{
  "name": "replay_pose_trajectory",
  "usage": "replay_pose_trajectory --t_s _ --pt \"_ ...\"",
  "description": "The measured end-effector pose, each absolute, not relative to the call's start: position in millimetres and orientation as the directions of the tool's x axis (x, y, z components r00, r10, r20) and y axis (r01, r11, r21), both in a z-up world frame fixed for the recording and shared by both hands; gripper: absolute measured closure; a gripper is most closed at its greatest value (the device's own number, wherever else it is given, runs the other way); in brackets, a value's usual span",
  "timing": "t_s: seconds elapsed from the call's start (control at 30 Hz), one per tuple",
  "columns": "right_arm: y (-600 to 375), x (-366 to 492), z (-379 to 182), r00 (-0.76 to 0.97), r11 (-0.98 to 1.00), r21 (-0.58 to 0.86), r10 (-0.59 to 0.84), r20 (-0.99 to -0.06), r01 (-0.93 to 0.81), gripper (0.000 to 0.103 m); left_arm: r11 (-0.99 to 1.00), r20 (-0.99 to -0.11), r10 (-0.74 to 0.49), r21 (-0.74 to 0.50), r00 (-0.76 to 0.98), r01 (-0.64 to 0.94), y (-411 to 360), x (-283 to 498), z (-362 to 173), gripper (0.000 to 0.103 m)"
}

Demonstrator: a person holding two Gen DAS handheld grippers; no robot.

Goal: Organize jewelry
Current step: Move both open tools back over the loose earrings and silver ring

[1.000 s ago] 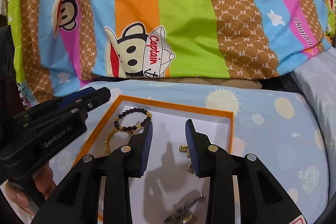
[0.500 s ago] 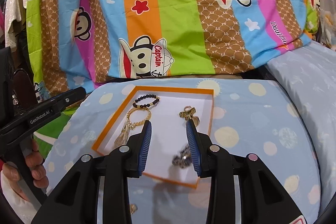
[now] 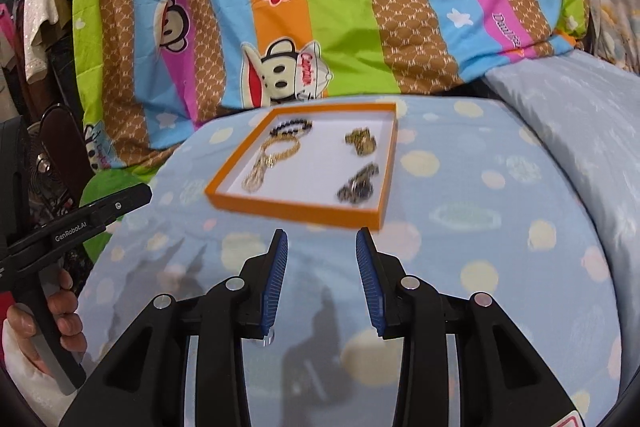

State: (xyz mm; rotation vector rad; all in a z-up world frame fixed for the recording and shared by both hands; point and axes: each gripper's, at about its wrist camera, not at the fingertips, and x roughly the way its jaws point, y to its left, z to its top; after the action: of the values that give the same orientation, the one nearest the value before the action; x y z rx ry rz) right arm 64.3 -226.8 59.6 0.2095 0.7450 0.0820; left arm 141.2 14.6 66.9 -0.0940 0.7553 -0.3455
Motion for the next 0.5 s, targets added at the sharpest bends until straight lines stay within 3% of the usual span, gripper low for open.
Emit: replay_pose_trajectory --t_s 0.5 --pt "-192 16 21 0.659 0.975 0.22 0.192 -0.727 -0.041 0.068 0.93 -0.773 -0.357 -0.241 0.524 0.279 -2 86 0 0.066"
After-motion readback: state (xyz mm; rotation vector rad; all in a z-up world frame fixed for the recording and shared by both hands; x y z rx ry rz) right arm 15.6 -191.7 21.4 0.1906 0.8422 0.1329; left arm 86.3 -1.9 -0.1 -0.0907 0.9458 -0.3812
